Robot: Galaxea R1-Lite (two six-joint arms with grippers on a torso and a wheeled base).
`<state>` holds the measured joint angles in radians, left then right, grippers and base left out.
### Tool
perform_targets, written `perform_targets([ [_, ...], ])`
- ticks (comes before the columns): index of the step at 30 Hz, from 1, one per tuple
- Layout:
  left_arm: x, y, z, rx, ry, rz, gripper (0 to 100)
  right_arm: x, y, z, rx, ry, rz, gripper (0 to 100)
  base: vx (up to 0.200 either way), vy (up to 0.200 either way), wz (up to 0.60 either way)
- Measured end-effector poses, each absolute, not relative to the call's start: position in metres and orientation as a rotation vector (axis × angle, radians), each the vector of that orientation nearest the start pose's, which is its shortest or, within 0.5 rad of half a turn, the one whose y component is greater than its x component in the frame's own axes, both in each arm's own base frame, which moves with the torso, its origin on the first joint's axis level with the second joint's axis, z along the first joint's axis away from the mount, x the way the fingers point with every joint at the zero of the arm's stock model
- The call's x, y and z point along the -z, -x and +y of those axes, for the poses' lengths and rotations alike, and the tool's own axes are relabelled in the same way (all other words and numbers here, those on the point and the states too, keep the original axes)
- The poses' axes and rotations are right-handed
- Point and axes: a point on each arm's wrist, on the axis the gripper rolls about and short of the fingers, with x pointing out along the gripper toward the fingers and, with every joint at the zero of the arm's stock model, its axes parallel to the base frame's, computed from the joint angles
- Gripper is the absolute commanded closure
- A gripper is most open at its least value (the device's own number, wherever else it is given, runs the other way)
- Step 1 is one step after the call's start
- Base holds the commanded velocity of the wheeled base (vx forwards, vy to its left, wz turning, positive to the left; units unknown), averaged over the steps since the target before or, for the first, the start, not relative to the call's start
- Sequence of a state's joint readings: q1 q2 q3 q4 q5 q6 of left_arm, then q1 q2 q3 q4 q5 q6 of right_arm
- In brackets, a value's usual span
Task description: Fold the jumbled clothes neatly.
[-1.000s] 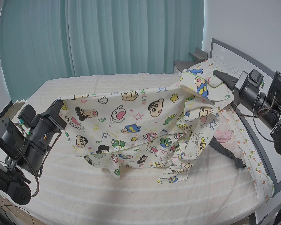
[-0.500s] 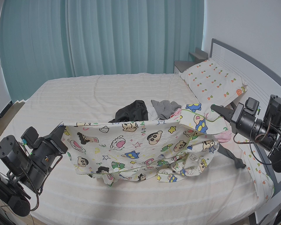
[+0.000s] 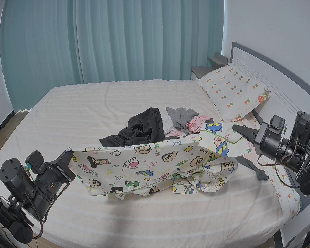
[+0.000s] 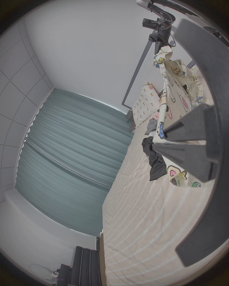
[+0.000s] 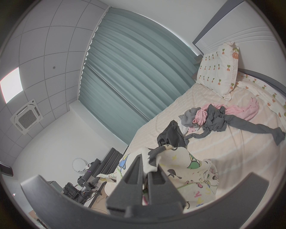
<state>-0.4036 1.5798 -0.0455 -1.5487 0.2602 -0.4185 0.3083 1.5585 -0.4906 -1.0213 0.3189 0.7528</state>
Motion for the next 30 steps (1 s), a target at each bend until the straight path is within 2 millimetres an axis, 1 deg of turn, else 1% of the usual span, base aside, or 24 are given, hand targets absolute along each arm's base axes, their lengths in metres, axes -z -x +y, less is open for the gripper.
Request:
perform_targets([
  [5,-0.1291,-0.1733,-0.0675,0.143,0.422,0.019,100,-0.1772,-0.2325,0.0819,-0.578,-0.727,0.287,100,0.000,0.000,0.00],
  [18,-0.1302,-0.1750,-0.0663,0.137,0.425,0.012,100,-0.1766,-0.2316,0.0819,-0.578,-0.726,0.289,100,0.000,0.200,0.00],
  [30,-0.1335,-0.1793,-0.0630,0.114,0.429,-0.011,100,-0.1816,-0.2293,0.0830,-0.594,-0.726,0.273,100,0.000,0.200,0.00],
])
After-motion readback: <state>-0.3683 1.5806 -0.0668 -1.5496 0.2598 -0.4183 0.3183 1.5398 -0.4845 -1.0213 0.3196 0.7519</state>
